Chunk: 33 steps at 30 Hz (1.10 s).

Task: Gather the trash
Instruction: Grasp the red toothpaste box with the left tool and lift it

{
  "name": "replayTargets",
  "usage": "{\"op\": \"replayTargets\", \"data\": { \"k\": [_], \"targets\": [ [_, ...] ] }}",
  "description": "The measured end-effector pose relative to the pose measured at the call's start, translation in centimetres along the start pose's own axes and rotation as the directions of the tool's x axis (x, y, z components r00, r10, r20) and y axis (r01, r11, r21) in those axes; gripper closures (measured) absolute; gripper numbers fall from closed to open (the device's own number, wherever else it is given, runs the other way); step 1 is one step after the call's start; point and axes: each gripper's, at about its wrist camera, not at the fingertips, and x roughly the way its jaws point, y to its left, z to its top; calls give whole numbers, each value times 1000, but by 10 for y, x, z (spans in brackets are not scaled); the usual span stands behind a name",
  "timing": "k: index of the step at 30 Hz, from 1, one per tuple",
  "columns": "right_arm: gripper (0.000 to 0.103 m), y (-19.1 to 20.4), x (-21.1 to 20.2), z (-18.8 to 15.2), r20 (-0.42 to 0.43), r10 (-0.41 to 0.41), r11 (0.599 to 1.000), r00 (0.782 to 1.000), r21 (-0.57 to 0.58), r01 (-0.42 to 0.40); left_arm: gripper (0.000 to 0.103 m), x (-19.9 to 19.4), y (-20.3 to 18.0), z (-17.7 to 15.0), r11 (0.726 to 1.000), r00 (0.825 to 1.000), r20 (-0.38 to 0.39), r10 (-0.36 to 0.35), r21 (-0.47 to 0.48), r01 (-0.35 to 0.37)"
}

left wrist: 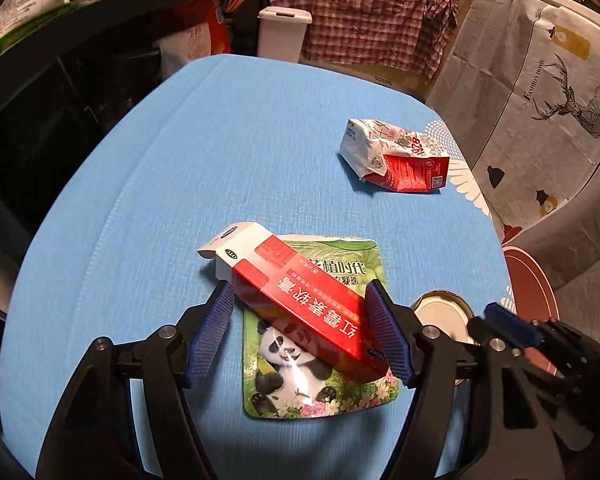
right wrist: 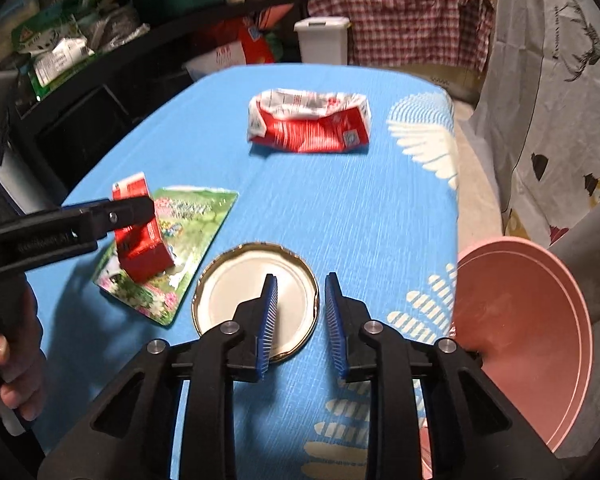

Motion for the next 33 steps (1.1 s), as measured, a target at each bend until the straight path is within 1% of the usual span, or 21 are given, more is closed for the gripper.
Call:
{"op": "replayTargets", "data": {
  "k": [5, 9, 12, 14, 16, 17, 18, 21, 23, 27, 31, 33],
  "targets": [
    [77, -1, 11, 0, -40, -7, 1000, 999, 10, 7, 35, 7, -4, 2, 1000, 999, -22, -28, 14, 28],
    [77, 1, 14, 2, -43, -14, 1000, 999, 3, 14, 35, 9, -7, 3, 999, 999, -25, -30, 31, 31],
    [79, 1, 14, 2, -43, -22, 1000, 999, 2, 22, 35, 11, -6, 4, 998, 998, -34, -45, 32, 46],
    [83, 1, 14, 3, -44, -29, 1000, 999, 1, 29, 35, 12, -7, 5, 998, 998, -41, -51, 38, 53],
    [92, 1, 15, 4, -45, -30, 1000, 999, 3, 30, 35, 13, -7, 5, 997, 997, -48, -56, 44, 58],
    [94, 1, 15, 4, -44, -34, 999, 998, 4, 34, 35, 14, -7, 6, 997, 997, -51, -56, 48, 59],
    [96, 0, 15, 4, -44, -32, 999, 999, 6, 33, 34, 14, -7, 6, 997, 997, -52, -53, 50, 56],
    [97, 0, 14, 5, -42, -31, 999, 999, 10, 31, 34, 13, -3, 8, 999, 999, -42, -3, 44, 5],
    [97, -1, 13, 5, -39, -31, 999, 999, 10, 32, 34, 11, 3, 9, 1000, 999, -34, 18, 21, -18],
    [97, -1, 14, 5, -47, -30, 999, 998, 14, 31, 36, 8, 9, 10, 1000, 999, -27, 27, 0, -27],
    [94, 1, 16, 5, -57, -28, 1000, 998, 5, 28, 36, 7, 14, 12, 999, 999, -27, 28, -13, -29],
    [94, 1, 15, 4, -58, -29, 1000, 998, 2, 29, 36, 5, 19, 11, 998, 999, -28, 44, -34, -45]
  ]
}}
